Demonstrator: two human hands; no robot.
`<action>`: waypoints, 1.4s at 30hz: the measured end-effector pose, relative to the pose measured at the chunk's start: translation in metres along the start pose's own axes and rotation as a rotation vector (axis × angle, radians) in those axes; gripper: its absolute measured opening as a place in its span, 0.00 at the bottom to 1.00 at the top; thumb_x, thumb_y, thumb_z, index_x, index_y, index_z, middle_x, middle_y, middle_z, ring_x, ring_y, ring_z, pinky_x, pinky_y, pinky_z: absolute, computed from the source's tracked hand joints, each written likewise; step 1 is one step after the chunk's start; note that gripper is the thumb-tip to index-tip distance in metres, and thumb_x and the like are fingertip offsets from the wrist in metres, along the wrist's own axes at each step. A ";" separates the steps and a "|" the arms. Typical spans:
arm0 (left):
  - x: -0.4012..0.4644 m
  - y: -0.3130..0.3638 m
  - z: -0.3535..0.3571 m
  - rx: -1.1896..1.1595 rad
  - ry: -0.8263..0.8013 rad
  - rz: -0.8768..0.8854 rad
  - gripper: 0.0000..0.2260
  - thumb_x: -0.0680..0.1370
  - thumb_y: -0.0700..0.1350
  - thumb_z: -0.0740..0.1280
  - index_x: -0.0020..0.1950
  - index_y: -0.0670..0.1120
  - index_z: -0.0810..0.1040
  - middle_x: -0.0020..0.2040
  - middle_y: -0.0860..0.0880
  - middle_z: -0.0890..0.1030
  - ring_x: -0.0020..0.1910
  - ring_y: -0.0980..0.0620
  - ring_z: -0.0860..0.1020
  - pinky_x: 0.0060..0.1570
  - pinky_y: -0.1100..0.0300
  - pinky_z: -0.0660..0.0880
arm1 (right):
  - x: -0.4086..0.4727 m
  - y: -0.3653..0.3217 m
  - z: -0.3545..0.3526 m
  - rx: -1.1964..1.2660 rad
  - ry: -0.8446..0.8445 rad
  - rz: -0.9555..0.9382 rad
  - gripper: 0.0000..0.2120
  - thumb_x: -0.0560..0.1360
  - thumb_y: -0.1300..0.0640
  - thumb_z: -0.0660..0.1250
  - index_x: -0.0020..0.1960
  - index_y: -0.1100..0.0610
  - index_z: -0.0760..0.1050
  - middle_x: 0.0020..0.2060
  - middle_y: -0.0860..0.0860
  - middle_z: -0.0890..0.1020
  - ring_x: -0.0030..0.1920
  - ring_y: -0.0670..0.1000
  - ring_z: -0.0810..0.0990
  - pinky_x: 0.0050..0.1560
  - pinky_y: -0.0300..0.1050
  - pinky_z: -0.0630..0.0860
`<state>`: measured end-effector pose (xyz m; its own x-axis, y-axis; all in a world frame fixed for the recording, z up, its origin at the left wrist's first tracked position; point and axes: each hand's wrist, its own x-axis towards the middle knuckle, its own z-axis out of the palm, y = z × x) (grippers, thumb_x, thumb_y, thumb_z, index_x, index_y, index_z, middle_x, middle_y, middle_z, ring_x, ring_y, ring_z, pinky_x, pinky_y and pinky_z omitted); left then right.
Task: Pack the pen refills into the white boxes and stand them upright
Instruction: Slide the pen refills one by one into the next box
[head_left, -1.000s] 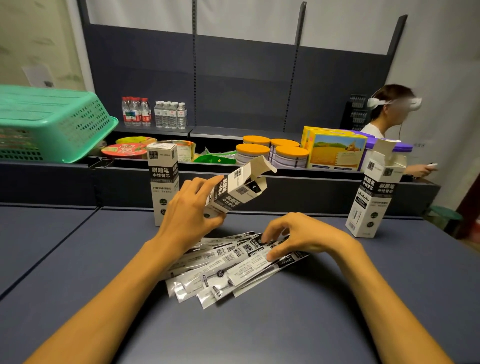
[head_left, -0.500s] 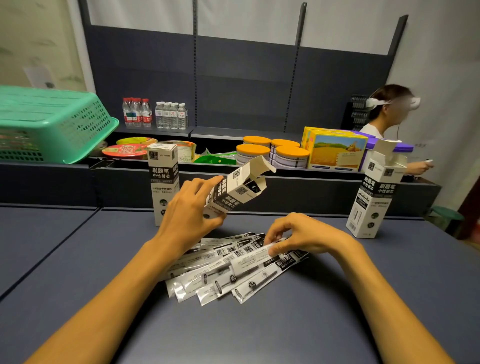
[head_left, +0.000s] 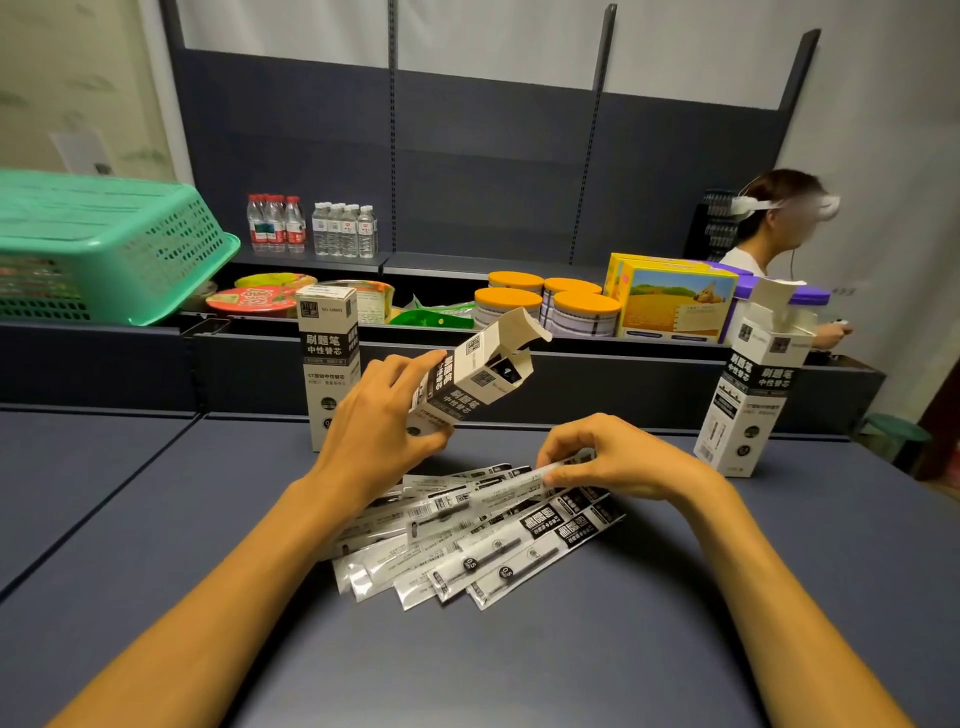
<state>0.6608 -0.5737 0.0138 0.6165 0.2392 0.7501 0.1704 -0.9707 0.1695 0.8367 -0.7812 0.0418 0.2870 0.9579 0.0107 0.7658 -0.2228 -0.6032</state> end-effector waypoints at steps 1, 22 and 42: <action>0.000 0.000 0.000 -0.004 0.001 0.001 0.36 0.68 0.49 0.77 0.73 0.48 0.66 0.56 0.48 0.76 0.53 0.51 0.71 0.43 0.60 0.71 | -0.001 0.001 -0.002 0.007 0.014 -0.003 0.04 0.75 0.54 0.71 0.49 0.52 0.81 0.44 0.46 0.84 0.47 0.44 0.82 0.47 0.38 0.77; -0.001 -0.003 0.001 -0.016 0.004 -0.002 0.37 0.68 0.50 0.77 0.73 0.50 0.65 0.57 0.49 0.75 0.54 0.51 0.71 0.44 0.60 0.73 | 0.001 -0.008 0.012 -0.086 -0.055 0.002 0.05 0.71 0.55 0.74 0.45 0.50 0.79 0.45 0.45 0.82 0.47 0.45 0.80 0.54 0.45 0.77; 0.000 -0.002 -0.001 0.013 0.038 -0.009 0.37 0.66 0.48 0.78 0.72 0.49 0.67 0.54 0.49 0.76 0.50 0.51 0.71 0.42 0.59 0.72 | -0.027 -0.012 -0.031 -0.042 0.572 -0.244 0.12 0.73 0.54 0.71 0.51 0.38 0.77 0.45 0.41 0.80 0.47 0.43 0.77 0.47 0.45 0.76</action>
<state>0.6594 -0.5721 0.0142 0.5851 0.2468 0.7725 0.1858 -0.9680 0.1686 0.8374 -0.8103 0.0734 0.3544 0.7361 0.5767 0.8668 -0.0272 -0.4979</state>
